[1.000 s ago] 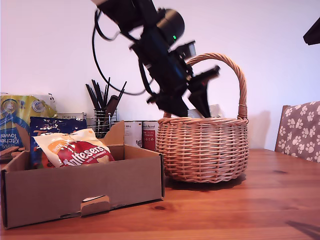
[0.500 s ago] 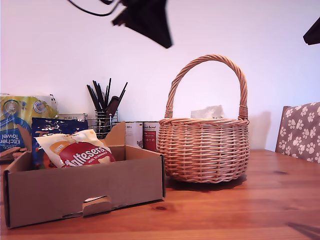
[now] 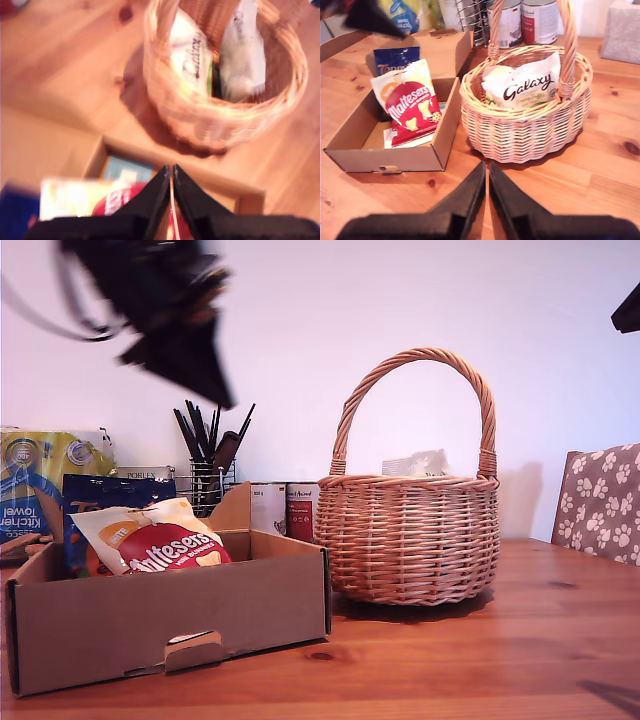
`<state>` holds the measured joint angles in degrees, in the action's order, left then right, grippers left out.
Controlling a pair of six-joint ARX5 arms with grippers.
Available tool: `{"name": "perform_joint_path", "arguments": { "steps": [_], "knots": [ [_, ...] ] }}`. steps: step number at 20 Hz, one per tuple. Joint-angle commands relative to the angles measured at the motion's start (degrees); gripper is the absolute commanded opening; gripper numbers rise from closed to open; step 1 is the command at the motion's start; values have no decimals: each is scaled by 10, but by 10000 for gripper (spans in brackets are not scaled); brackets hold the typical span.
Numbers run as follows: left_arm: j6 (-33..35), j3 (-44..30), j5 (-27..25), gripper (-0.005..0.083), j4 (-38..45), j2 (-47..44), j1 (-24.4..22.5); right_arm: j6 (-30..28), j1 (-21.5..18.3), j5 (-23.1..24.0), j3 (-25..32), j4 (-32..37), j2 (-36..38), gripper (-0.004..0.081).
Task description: Move the bags of Easter eggs from the cardboard box on the left into the woven basket on the right side.
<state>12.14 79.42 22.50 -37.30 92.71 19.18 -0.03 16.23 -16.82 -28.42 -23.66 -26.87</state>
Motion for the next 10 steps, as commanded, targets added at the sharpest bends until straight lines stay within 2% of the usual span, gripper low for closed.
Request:
{"name": "perform_joint_path", "arguments": {
  "steps": [1,4,7,8,9,10],
  "knots": [
    [3,-63,13,-21,40,-19,-31,0,2,8,-10,1,0,-13],
    [21,-148,37,-21,76,-57,-84,0,2,9,-10,-2,-3,-13],
    [16,-159,36,-16,42,-62,-127,0,2,9,-10,-3,-3,-13],
    [1,-159,36,44,37,-61,-133,0,2,9,-10,-3,-4,-13],
    [-15,-159,36,201,38,-61,-136,0,2,9,-10,-2,-4,-13],
    [-21,-159,35,437,44,-61,-137,0,2,10,-10,-2,-7,-13]
  ]
}}
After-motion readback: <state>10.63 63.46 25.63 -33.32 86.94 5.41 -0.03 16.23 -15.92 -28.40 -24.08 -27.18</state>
